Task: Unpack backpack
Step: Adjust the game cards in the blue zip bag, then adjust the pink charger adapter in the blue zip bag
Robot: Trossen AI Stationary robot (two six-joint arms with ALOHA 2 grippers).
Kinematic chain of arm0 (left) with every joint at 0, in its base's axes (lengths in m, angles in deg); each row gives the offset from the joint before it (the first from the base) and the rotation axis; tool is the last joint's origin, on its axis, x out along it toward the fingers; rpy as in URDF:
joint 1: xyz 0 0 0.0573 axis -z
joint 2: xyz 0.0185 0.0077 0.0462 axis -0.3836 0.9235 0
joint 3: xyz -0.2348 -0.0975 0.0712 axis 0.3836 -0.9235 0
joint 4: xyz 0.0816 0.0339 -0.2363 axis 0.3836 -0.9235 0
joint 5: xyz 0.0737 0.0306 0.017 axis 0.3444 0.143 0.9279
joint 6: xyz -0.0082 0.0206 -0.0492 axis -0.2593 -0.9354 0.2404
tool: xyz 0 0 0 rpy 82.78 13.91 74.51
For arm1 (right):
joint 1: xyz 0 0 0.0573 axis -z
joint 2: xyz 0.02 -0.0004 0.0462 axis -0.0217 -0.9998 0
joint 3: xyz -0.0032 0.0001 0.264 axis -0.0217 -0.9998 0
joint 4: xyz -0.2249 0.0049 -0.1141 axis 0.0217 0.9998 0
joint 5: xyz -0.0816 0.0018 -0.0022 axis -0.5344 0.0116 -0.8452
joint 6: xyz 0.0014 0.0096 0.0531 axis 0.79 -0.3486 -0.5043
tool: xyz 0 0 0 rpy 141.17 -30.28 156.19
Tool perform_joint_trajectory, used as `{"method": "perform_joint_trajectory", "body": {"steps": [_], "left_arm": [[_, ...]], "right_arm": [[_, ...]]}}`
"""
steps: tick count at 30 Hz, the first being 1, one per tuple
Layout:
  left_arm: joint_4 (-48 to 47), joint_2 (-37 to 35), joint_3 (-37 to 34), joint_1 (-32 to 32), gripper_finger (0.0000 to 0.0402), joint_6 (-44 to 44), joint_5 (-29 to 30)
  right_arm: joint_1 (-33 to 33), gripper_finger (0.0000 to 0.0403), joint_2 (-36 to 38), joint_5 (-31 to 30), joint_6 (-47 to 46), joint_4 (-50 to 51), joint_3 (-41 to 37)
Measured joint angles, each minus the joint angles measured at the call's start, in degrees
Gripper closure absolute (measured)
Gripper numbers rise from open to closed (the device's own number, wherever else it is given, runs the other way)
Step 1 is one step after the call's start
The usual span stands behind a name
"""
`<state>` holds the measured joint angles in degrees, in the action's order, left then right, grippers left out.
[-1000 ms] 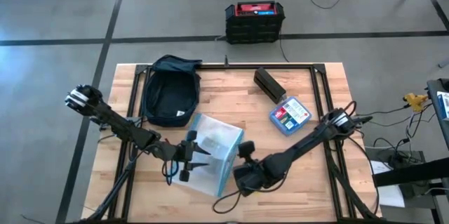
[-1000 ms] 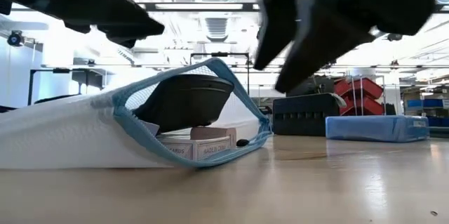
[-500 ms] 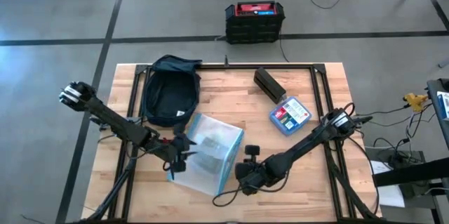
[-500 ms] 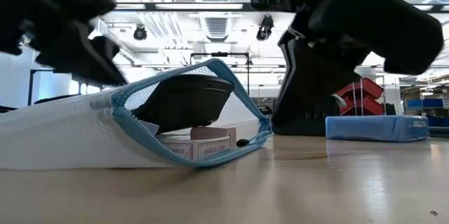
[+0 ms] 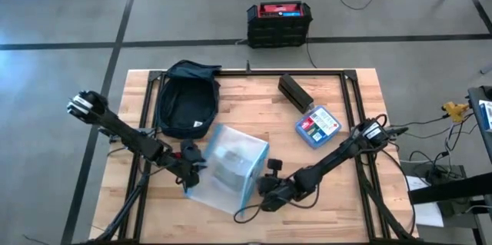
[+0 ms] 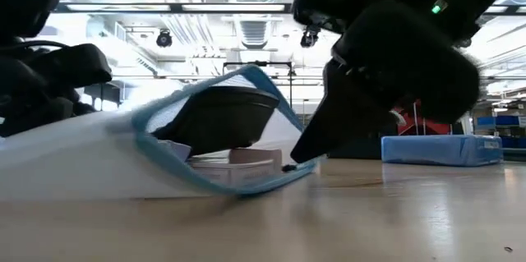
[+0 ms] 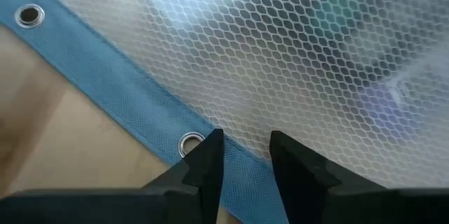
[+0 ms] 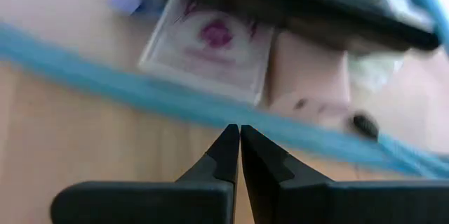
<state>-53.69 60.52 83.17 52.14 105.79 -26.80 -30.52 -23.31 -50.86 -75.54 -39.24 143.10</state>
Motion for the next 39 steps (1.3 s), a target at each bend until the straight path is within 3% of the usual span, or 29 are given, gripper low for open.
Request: {"method": "perform_joint_trajectory", "body": {"steps": [4, 11, 16, 23, 27, 32, 35, 39], "left_arm": [[7.1, 2.9, -1.2, 0.0, 0.0293, -0.7, 0.0], [11.0, 5.2, -1.2, 0.0, 0.0298, -1.2, -0.5], [11.0, 5.2, -1.2, 0.1, 0.0294, -1.0, -0.7], [11.6, 5.2, -1.3, 0.3, 0.0298, -1.0, -1.1], [13.8, 5.3, -1.4, 0.4, 0.0293, -1.0, -1.6], [15.1, 5.0, -1.5, 0.4, 0.0294, -1.9, -2.3], [14.7, 3.3, -1.6, 0.4, 0.0297, -1.9, -5.0], [14.7, -0.9, -1.4, 0.5, 0.0297, -1.8, -9.9]], "right_arm": [[1.7, 0.0402, 0.0, 0.1, 2.1, -6.0, -2.6], [4.4, 0.0403, 0.0, 0.6, 7.0, -12.6, -3.8], [2.1, 0.0403, 2.2, 1.5, 8.4, -7.7, -2.8], [0.1, 0.0403, 4.3, -2.0, 0.3, 4.8, -4.0], [2.0, 0.0403, 1.4, -3.1, 0.0, 1.9, -4.2], [3.3, 0.0403, -1.7, -2.7, 8.3, -9.3, -3.3], [2.4, 0.0403, -0.3, -3.8, 9.1, -6.3, -3.0], [0.3, 0.0403, 2.6, -7.6, 1.8, 7.9, -3.2]]}}
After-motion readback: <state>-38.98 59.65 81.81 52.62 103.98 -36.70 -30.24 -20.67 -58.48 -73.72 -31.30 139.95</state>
